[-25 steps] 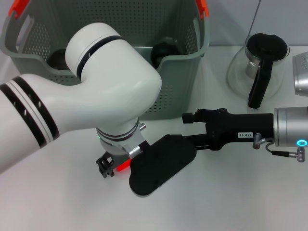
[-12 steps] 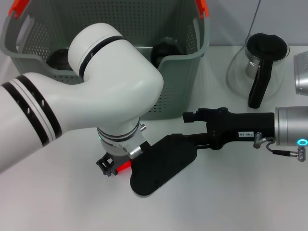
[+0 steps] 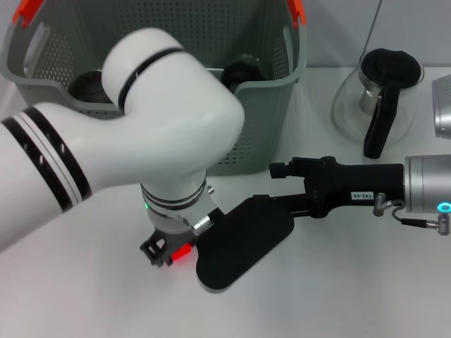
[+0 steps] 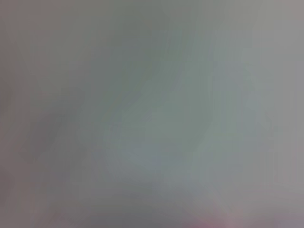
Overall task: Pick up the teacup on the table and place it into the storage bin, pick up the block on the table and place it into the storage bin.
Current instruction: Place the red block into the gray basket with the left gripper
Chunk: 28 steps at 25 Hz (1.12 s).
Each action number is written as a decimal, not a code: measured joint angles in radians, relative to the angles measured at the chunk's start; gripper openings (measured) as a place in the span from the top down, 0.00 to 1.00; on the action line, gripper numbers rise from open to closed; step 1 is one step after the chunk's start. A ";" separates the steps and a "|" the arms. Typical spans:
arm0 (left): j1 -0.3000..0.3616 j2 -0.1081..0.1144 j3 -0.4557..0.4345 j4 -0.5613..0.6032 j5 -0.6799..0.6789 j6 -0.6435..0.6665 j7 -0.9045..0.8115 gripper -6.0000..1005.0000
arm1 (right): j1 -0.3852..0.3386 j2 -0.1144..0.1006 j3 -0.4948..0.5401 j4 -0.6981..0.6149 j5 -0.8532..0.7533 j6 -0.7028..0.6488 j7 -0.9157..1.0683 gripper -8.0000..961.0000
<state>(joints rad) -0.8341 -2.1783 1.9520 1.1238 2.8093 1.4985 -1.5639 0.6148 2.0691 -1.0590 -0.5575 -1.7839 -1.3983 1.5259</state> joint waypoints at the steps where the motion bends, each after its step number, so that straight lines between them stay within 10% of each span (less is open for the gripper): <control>1: 0.000 0.000 -0.029 0.023 -0.030 0.054 -0.016 0.58 | -0.001 -0.001 0.000 0.000 0.000 -0.001 -0.001 0.04; 5: 0.008 0.000 -0.221 0.087 -0.184 0.224 -0.066 0.57 | -0.005 -0.004 0.001 -0.002 -0.001 -0.003 -0.006 0.04; 12: 0.004 0.012 -0.838 0.072 -0.435 0.349 -0.209 0.55 | -0.014 -0.008 0.001 -0.004 -0.004 -0.007 -0.007 0.04; 17: 0.001 0.082 -1.198 0.041 -0.490 0.264 -0.317 0.54 | -0.021 -0.008 0.000 -0.001 -0.006 -0.015 -0.007 0.04; 22: 0.001 0.168 -1.272 0.040 -0.526 0.064 -0.447 0.53 | -0.024 -0.009 -0.001 -0.008 -0.008 -0.034 -0.005 0.04; 28: 0.002 0.162 -1.257 -0.021 -0.514 -0.202 -0.481 0.52 | -0.024 -0.008 -0.006 -0.009 -0.008 -0.039 -0.007 0.04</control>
<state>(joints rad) -0.8326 -2.0163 0.6947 1.1030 2.2957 1.2969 -2.0445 0.5905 2.0610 -1.0647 -0.5668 -1.7918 -1.4373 1.5185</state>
